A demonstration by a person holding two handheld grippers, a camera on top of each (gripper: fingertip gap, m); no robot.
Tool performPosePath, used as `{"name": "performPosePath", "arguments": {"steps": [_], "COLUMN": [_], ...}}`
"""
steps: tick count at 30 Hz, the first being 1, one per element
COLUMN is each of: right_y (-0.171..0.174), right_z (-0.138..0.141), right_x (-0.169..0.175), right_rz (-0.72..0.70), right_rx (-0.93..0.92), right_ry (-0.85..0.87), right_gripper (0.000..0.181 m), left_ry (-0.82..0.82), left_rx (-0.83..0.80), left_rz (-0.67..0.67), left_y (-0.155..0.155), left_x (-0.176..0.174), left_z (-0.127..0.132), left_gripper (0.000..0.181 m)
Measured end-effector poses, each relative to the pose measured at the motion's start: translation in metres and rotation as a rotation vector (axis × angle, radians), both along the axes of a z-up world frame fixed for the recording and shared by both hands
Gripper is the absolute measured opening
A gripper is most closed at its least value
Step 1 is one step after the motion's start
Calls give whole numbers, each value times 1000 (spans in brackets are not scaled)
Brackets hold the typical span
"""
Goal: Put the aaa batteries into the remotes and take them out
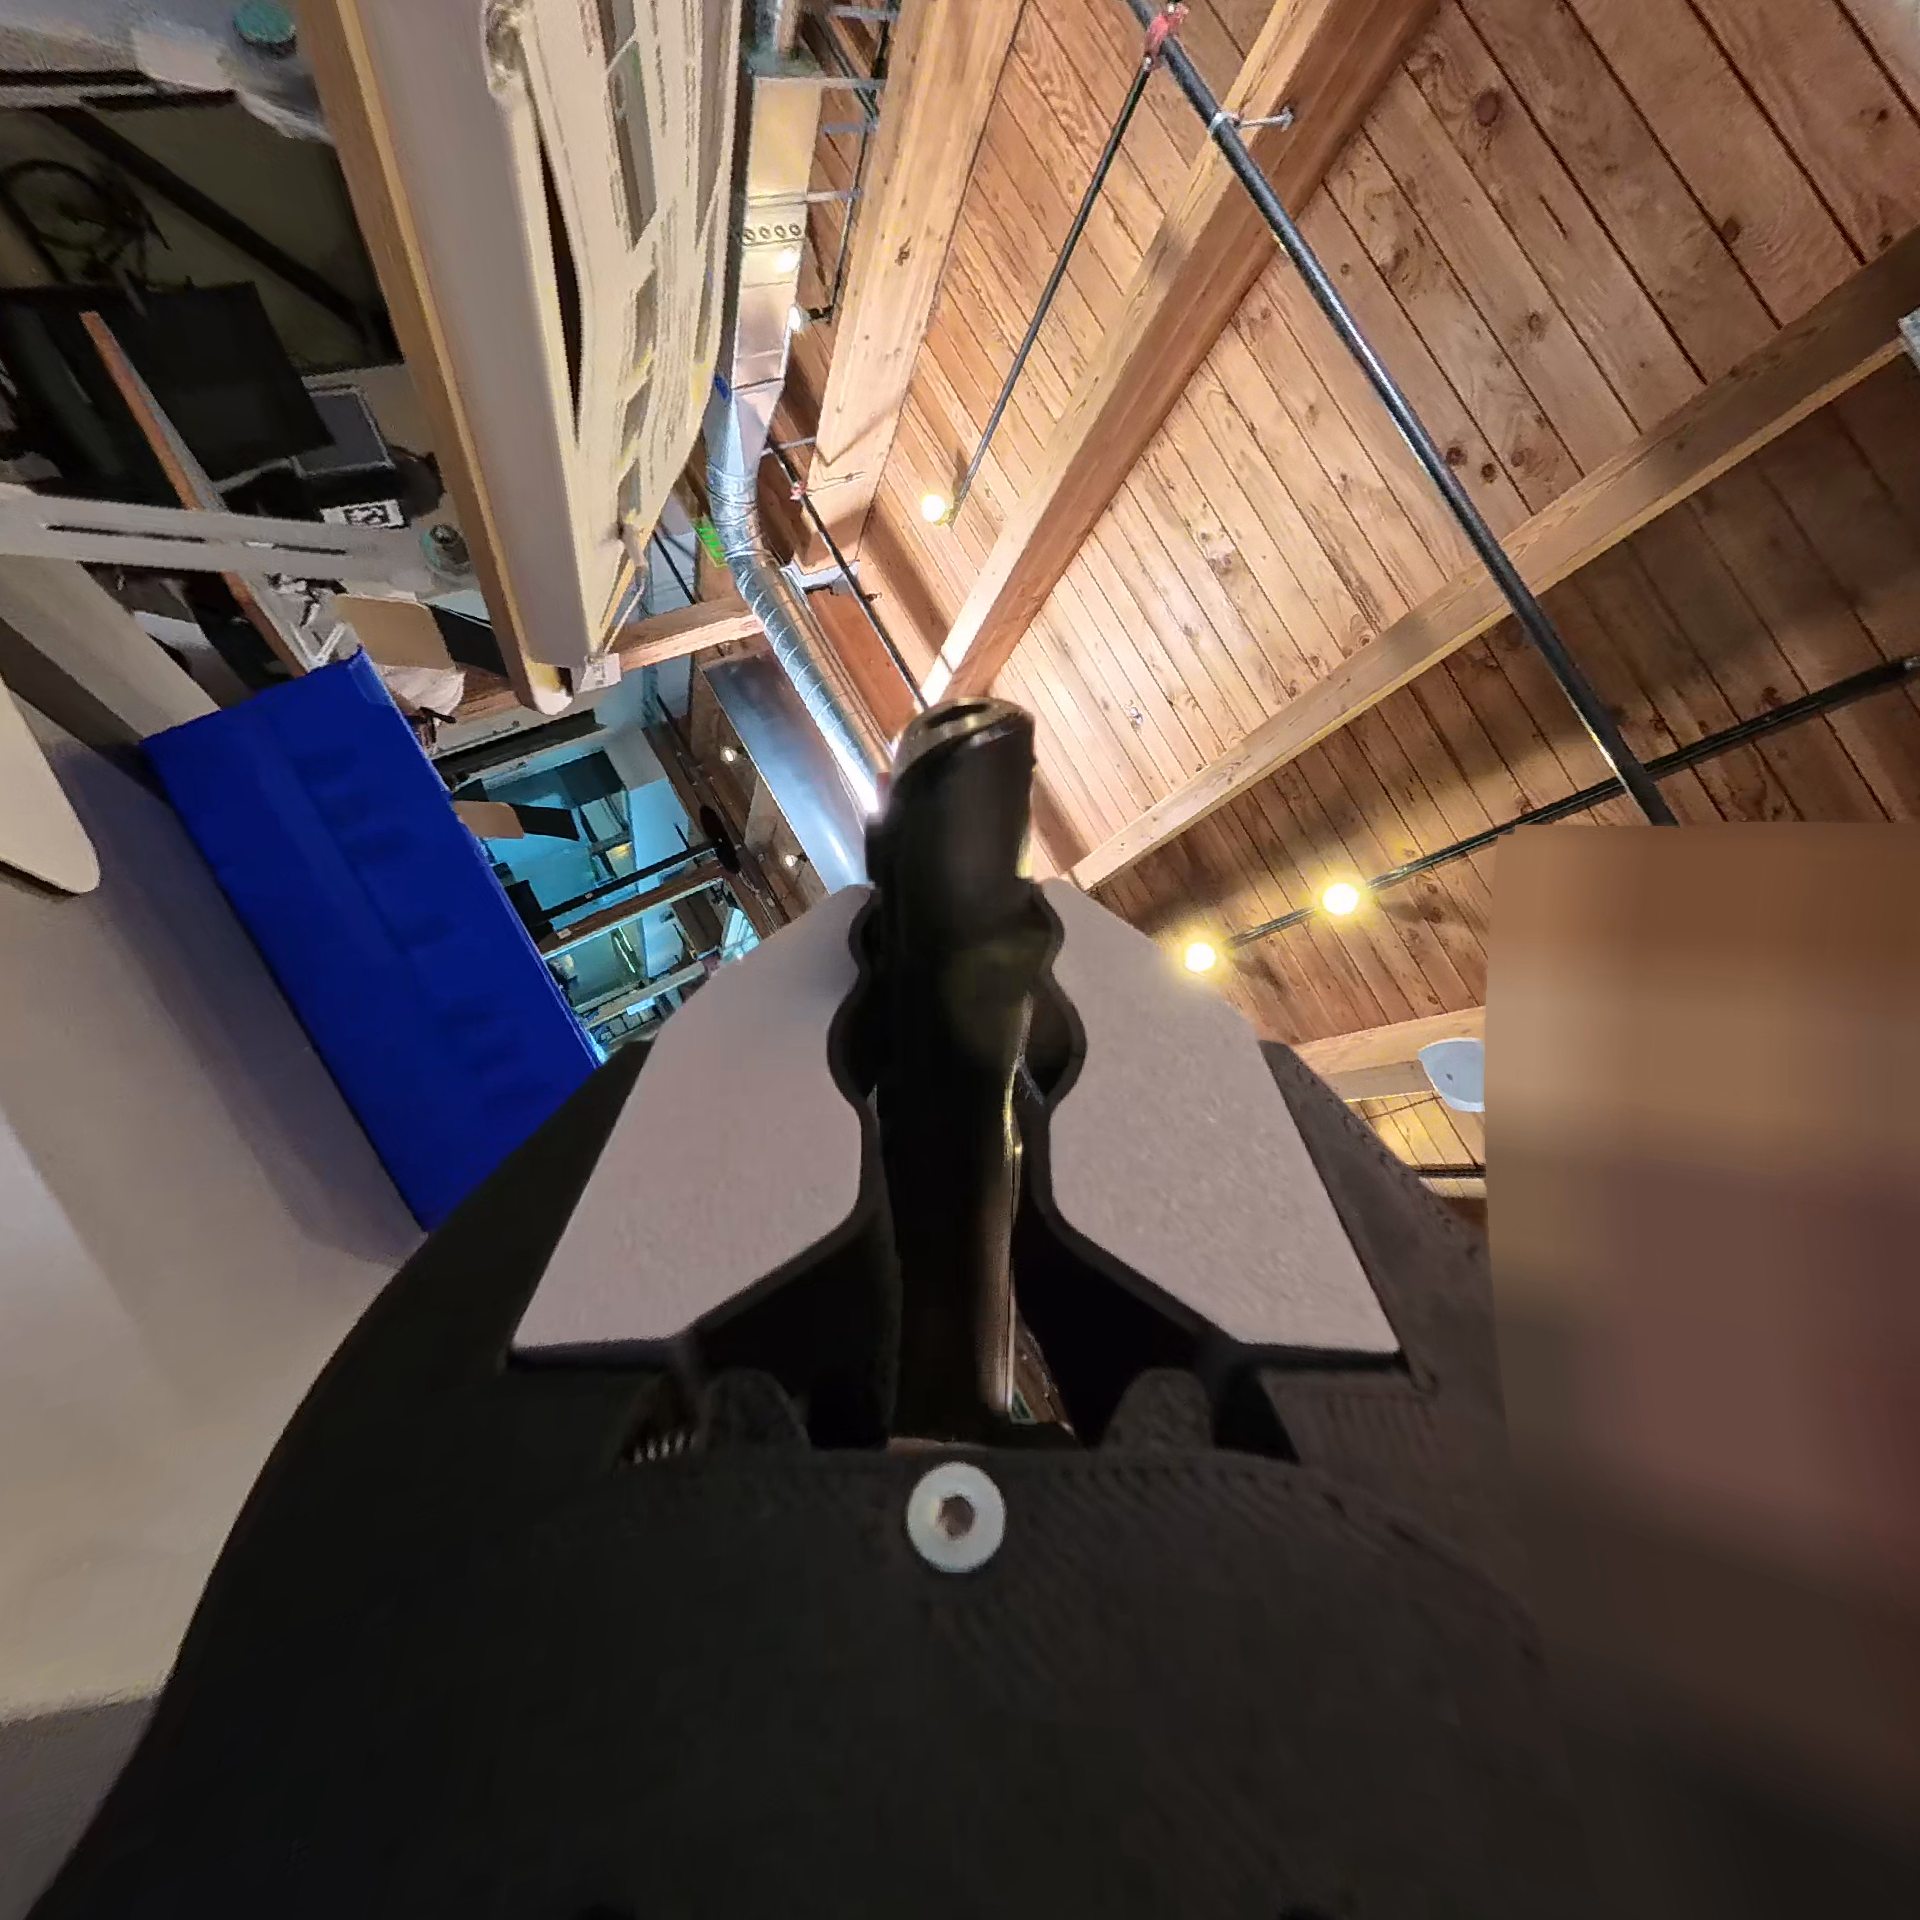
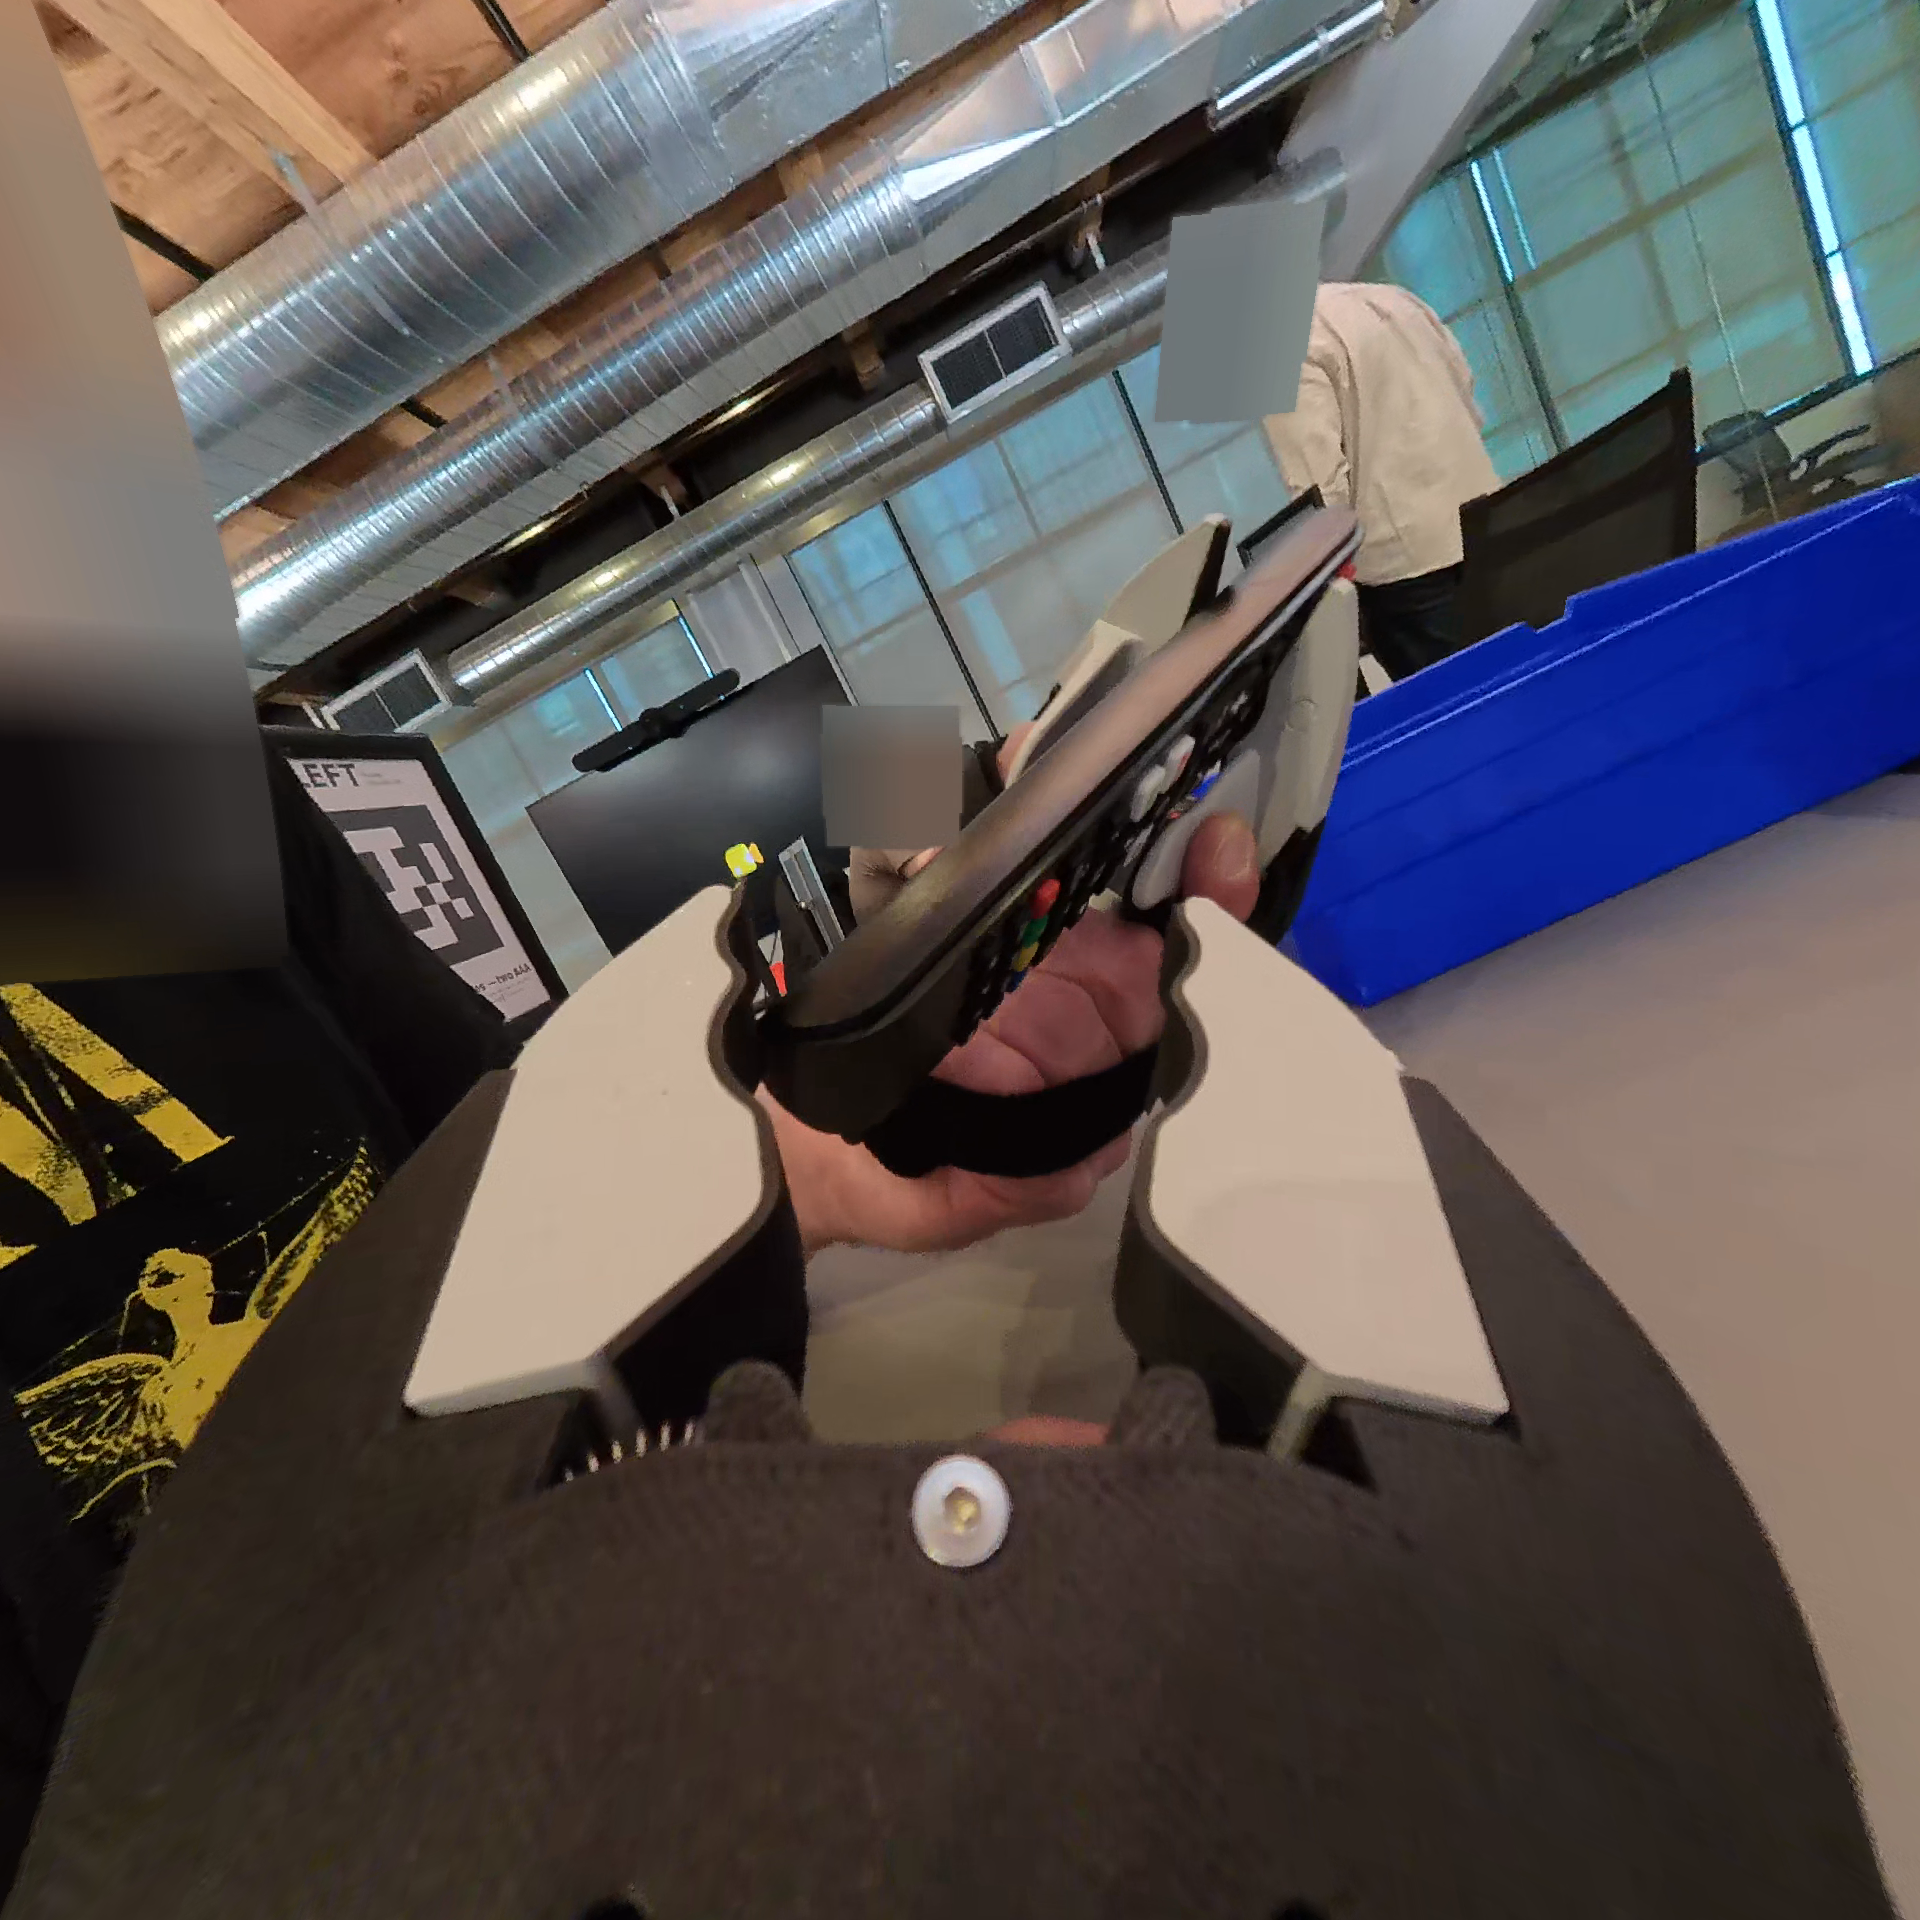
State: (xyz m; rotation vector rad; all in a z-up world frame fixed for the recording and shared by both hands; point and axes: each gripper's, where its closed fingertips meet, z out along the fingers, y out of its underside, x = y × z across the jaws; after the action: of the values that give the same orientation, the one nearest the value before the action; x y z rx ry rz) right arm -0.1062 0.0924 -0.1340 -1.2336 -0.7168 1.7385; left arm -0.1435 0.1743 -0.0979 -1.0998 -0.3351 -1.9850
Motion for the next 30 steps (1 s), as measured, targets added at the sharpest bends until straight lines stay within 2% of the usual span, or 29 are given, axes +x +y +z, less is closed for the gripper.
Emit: {"name": "performPosePath", "arguments": {"steps": [4,6,8,11,13,15,18,21,26,30], "right_y": [5,-4,-11,-30,-49,-68,-86,-97,-92,-72], "right_z": [-3,-2,5,0,-7,-13,-15,-20,-26,-36], "right_x": [-1,0,8,18,20,20,17,14,17,27], "right_rz": [-21,68,183,378,478,532,580,585,451,289], "right_rx": [-16,-35,-99,-191,-184,-128,-85,-15,38,16], "right_ry": [-30,-47,-37,-124,-209,-284,-324,-330,-373,-471], "right_gripper": [72,75,87,84,76,68,62,38,34,30], "left_ry": [43,98,133,228,321,441,481,462,425,486], "left_rx": [31,116,202,340,463,561,643,678,699,694], "left_rz": [-2,-75,-102,-188,-250,-281,-352,-414,-417,-335], "left_y": [1,-9,-20,-41,-63,-79,-100,-111,-112,-100], "left_x": [-1,11,19,37,56,74,91,102,105,106], "left_z": [2,8,19,32,40,41,44,42,41,36], "left_gripper": [25,25,24,25,25,25,27,28,28,26]}}
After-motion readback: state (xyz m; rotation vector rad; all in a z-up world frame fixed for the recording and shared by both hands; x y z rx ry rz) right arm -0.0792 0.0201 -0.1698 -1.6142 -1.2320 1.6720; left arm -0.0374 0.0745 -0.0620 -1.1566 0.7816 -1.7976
